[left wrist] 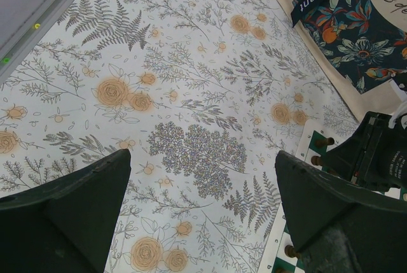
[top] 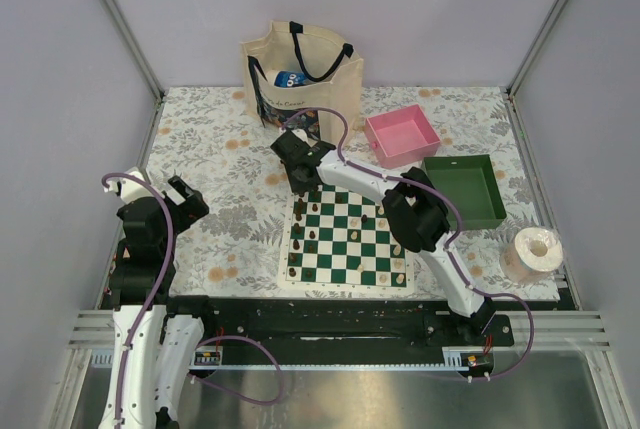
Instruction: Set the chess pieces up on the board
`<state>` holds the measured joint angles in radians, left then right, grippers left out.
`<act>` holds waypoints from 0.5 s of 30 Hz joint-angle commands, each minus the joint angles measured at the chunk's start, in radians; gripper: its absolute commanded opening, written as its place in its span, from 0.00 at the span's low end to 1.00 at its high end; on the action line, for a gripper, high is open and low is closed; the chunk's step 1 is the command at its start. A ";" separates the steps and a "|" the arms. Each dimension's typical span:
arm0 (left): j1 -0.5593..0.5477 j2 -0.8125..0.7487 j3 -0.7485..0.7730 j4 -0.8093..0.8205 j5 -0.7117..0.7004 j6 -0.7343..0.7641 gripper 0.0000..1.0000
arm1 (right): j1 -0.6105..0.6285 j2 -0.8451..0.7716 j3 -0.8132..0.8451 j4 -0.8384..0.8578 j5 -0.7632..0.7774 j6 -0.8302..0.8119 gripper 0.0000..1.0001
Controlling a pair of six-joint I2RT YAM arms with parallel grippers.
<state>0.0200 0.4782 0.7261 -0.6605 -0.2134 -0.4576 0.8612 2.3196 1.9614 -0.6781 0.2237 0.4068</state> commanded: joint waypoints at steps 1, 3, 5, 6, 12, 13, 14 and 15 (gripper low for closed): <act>0.006 -0.003 -0.002 0.027 0.012 -0.007 0.99 | -0.007 0.007 0.037 0.005 0.000 -0.006 0.22; 0.008 -0.001 -0.002 0.027 0.017 -0.007 0.99 | -0.007 0.007 0.039 0.008 -0.003 -0.003 0.23; 0.008 0.002 0.001 0.027 0.019 -0.007 0.99 | -0.008 0.003 0.039 0.009 -0.003 -0.005 0.23; 0.006 0.003 -0.001 0.027 0.020 -0.007 0.99 | -0.007 0.001 0.039 0.008 -0.003 -0.005 0.24; 0.009 0.002 -0.001 0.027 0.019 -0.004 0.99 | -0.007 -0.032 0.034 0.008 -0.010 -0.019 0.31; 0.011 -0.001 0.001 0.027 0.019 -0.006 0.99 | -0.008 -0.037 0.034 0.009 -0.014 -0.022 0.32; 0.012 0.000 -0.002 0.027 0.020 -0.007 0.99 | -0.007 -0.046 0.036 0.008 -0.015 -0.025 0.34; 0.012 -0.003 -0.001 0.027 0.019 -0.007 0.99 | -0.007 -0.058 0.034 0.009 -0.012 -0.028 0.36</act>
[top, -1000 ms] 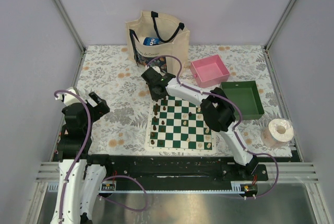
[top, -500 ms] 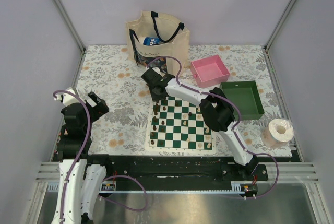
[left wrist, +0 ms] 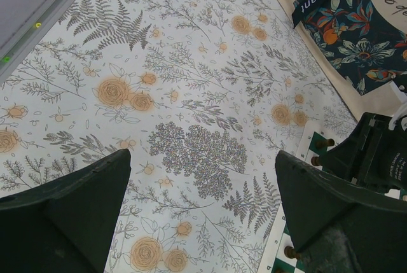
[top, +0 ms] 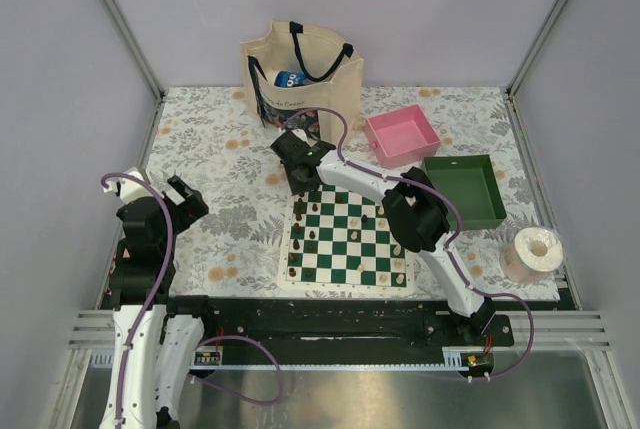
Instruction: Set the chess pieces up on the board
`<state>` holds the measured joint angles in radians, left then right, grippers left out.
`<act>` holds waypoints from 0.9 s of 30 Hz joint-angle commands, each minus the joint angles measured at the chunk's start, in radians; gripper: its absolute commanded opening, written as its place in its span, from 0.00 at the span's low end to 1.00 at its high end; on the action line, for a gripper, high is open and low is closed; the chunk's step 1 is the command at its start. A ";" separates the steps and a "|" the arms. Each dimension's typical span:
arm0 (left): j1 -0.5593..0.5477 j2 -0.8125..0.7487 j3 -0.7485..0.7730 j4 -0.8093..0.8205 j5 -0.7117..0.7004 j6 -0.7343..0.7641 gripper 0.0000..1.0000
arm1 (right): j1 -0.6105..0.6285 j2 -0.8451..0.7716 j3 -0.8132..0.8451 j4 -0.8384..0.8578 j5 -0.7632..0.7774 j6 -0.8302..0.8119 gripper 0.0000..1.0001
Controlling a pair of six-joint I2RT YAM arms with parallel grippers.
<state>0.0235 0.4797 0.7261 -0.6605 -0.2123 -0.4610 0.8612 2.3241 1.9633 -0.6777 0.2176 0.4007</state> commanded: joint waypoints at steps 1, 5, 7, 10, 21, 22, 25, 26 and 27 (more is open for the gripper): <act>0.007 -0.007 -0.002 0.029 0.017 -0.002 0.99 | -0.007 -0.071 0.032 0.007 -0.007 -0.028 0.40; 0.009 -0.001 -0.002 0.029 0.024 -0.002 0.99 | -0.007 -0.110 0.029 0.007 0.003 -0.034 0.44; 0.010 -0.003 -0.002 0.029 0.024 -0.002 0.99 | -0.007 -0.133 0.026 0.010 0.002 -0.037 0.45; 0.009 -0.010 -0.004 0.030 0.021 -0.004 0.99 | -0.007 -0.184 0.003 0.013 0.011 -0.043 0.45; 0.012 -0.013 -0.004 0.030 0.024 -0.004 0.99 | -0.047 -0.474 -0.346 0.142 0.111 -0.022 0.54; 0.012 -0.012 -0.002 0.030 0.025 -0.004 0.99 | -0.057 -0.488 -0.371 0.148 0.111 -0.017 0.54; 0.013 -0.013 -0.001 0.030 0.027 -0.002 0.99 | -0.094 -0.503 -0.432 0.161 0.095 -0.005 0.54; 0.013 -0.012 -0.004 0.030 0.027 -0.004 0.99 | -0.108 -0.503 -0.449 0.159 0.088 -0.002 0.54; 0.013 -0.010 -0.004 0.030 0.028 -0.004 0.99 | -0.120 -0.505 -0.461 0.161 0.082 0.001 0.54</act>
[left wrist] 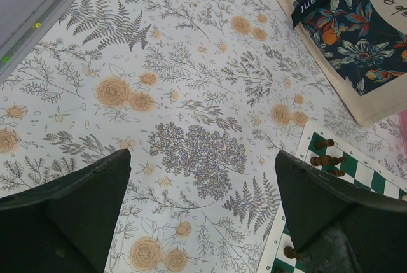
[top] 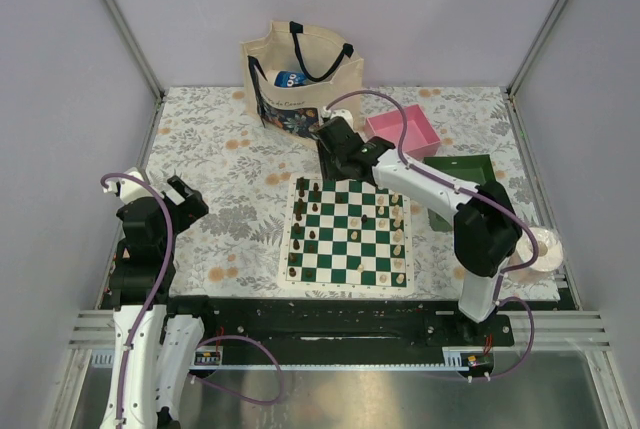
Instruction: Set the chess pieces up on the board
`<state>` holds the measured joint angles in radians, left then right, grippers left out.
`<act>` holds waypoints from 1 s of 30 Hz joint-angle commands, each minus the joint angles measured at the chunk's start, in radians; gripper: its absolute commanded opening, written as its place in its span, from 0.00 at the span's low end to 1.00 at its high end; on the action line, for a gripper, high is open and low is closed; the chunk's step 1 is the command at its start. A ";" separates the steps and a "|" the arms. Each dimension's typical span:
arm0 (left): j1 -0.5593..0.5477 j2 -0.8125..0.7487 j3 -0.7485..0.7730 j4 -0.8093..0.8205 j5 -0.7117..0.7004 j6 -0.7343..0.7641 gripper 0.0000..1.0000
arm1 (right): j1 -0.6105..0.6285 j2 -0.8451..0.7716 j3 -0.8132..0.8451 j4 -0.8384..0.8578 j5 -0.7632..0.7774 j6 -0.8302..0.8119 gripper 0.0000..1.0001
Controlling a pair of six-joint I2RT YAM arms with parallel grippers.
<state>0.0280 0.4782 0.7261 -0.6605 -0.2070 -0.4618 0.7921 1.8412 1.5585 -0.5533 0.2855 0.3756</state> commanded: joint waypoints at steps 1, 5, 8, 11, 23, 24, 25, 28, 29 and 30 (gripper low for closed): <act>0.009 -0.010 -0.002 0.030 0.024 -0.003 0.99 | -0.062 -0.020 -0.078 0.038 0.011 0.032 0.54; 0.009 -0.010 -0.004 0.032 0.024 -0.003 0.99 | -0.090 0.007 -0.089 0.042 -0.042 0.034 0.54; 0.007 -0.009 -0.004 0.032 0.026 -0.003 0.99 | -0.091 0.030 -0.075 0.035 -0.060 0.029 0.54; 0.007 -0.010 -0.004 0.030 0.023 -0.003 0.99 | -0.093 0.039 -0.064 0.015 -0.055 0.046 0.54; 0.010 -0.007 -0.004 0.033 0.037 -0.003 0.99 | -0.108 -0.174 -0.331 0.050 0.040 0.112 0.51; 0.012 -0.004 -0.004 0.035 0.035 -0.002 0.99 | -0.108 -0.180 -0.343 0.050 0.037 0.115 0.50; 0.012 -0.004 -0.004 0.033 0.038 -0.001 0.99 | -0.111 -0.184 -0.356 0.052 0.032 0.115 0.49; 0.010 -0.006 -0.002 0.033 0.037 -0.001 0.99 | -0.110 -0.175 -0.370 0.041 0.011 0.121 0.47; 0.010 -0.006 -0.004 0.033 0.037 -0.001 0.99 | -0.110 -0.169 -0.376 0.039 0.001 0.124 0.46; 0.013 -0.004 -0.004 0.035 0.037 -0.001 0.99 | -0.110 -0.165 -0.382 0.038 -0.003 0.128 0.45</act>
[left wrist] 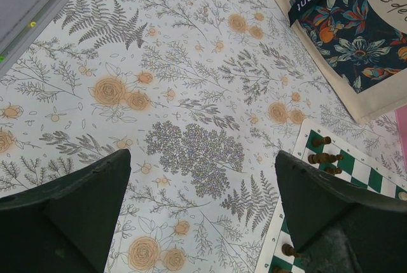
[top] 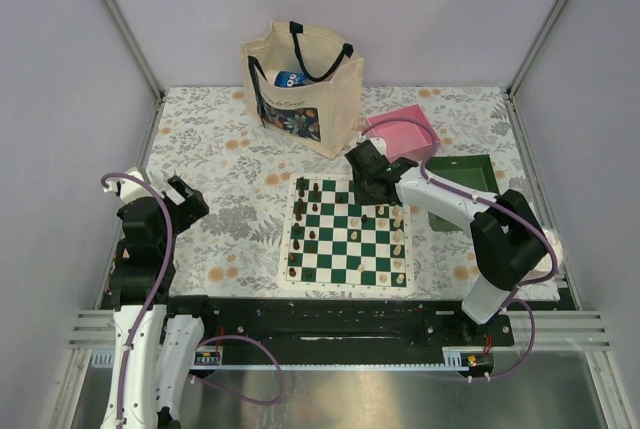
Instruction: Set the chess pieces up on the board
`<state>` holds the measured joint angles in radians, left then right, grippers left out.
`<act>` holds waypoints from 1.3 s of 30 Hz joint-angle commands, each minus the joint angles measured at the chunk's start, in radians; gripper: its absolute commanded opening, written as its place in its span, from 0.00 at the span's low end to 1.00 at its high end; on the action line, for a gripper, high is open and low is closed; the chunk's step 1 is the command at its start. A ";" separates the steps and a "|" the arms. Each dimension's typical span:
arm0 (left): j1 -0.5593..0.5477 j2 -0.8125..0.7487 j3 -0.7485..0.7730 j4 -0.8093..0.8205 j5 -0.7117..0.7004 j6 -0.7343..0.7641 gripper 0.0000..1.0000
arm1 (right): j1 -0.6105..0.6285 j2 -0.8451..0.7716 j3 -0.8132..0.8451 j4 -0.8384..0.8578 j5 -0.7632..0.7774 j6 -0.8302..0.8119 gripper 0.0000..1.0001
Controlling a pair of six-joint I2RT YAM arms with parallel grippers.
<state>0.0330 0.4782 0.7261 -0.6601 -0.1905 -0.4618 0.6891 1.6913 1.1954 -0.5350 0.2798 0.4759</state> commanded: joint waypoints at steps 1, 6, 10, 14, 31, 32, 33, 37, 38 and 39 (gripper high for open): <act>0.008 -0.006 -0.004 0.034 0.020 -0.001 0.99 | -0.007 -0.012 -0.025 0.020 -0.005 0.033 0.44; 0.008 -0.003 -0.004 0.034 0.025 -0.003 0.99 | -0.007 0.010 -0.036 0.030 -0.027 0.044 0.42; 0.008 -0.001 -0.002 0.036 0.025 -0.003 0.99 | -0.007 0.024 -0.036 0.038 -0.042 0.044 0.41; 0.010 -0.001 -0.004 0.036 0.025 -0.002 0.99 | -0.008 0.047 -0.037 0.041 -0.057 0.049 0.40; 0.013 -0.004 -0.005 0.036 0.029 -0.002 0.99 | -0.007 0.074 -0.056 0.040 -0.079 0.053 0.38; 0.015 -0.003 -0.005 0.037 0.031 -0.001 0.99 | -0.008 0.076 -0.056 0.038 -0.082 0.053 0.38; 0.015 -0.001 -0.004 0.036 0.031 -0.001 0.99 | -0.008 0.079 -0.054 0.038 -0.082 0.053 0.38; 0.013 -0.004 -0.005 0.037 0.029 -0.003 0.99 | -0.008 0.093 -0.049 0.033 -0.085 0.052 0.38; 0.015 -0.004 -0.005 0.037 0.031 -0.003 0.99 | -0.007 0.093 -0.049 0.033 -0.087 0.050 0.38; 0.016 -0.004 -0.005 0.036 0.031 -0.003 0.99 | -0.007 0.094 -0.049 0.035 -0.090 0.050 0.38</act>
<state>0.0410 0.4786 0.7261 -0.6598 -0.1780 -0.4618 0.6868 1.7756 1.1431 -0.5163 0.2138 0.5179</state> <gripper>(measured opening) 0.988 0.382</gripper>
